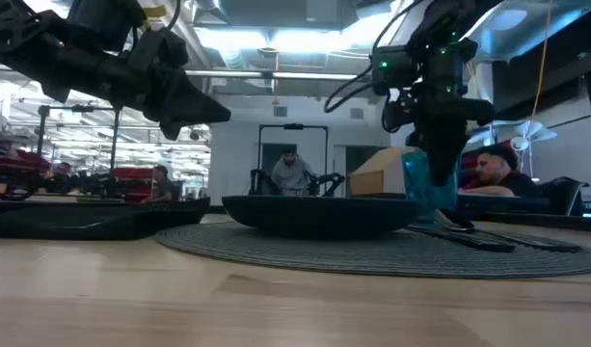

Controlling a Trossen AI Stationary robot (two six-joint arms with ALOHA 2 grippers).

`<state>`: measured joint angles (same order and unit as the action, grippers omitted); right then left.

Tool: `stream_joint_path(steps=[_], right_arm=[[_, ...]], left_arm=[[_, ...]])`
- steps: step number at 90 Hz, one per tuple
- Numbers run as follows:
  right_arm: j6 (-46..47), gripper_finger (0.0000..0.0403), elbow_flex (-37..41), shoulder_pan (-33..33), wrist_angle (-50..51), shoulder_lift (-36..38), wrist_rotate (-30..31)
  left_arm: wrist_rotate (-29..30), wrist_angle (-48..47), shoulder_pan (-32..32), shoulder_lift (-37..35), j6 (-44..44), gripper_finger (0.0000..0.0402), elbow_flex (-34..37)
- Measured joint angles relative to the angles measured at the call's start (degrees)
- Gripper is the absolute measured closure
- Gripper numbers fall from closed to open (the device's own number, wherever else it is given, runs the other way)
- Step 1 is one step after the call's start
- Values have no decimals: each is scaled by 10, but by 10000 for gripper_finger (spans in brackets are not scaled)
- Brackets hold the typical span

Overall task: Set table place
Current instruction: Put the blue cup to the top of the silverware on the gray tablemat, then return to Home Position

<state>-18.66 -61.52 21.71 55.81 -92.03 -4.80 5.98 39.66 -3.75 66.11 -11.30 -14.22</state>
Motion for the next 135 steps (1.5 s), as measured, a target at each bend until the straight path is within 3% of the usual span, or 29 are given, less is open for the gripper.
stream_joint_path(steps=[12, 39, 56, 74, 114, 135], right_arm=[[-9, 383, 0, 0, -2, 0, -6], [-11, 291, 2, 0, -2, -1, -10], [-11, 260, 1, 0, -2, -1, -9], [-29, 252, -7, 0, 11, -1, -19], [-40, 251, -102, 0, 96, -1, -8], [-64, 251, -141, 0, 146, 2, -8]], left_arm=[[0, 0, 0, 0, -1, 402, 0], [0, 0, 0, 0, -3, 402, 0], [0, 0, 0, 0, -3, 402, 0], [0, 0, 0, 0, -2, 402, 0], [0, -2, 0, -3, 9, 402, 0], [-12, -80, 0, -68, 13, 402, 0]])
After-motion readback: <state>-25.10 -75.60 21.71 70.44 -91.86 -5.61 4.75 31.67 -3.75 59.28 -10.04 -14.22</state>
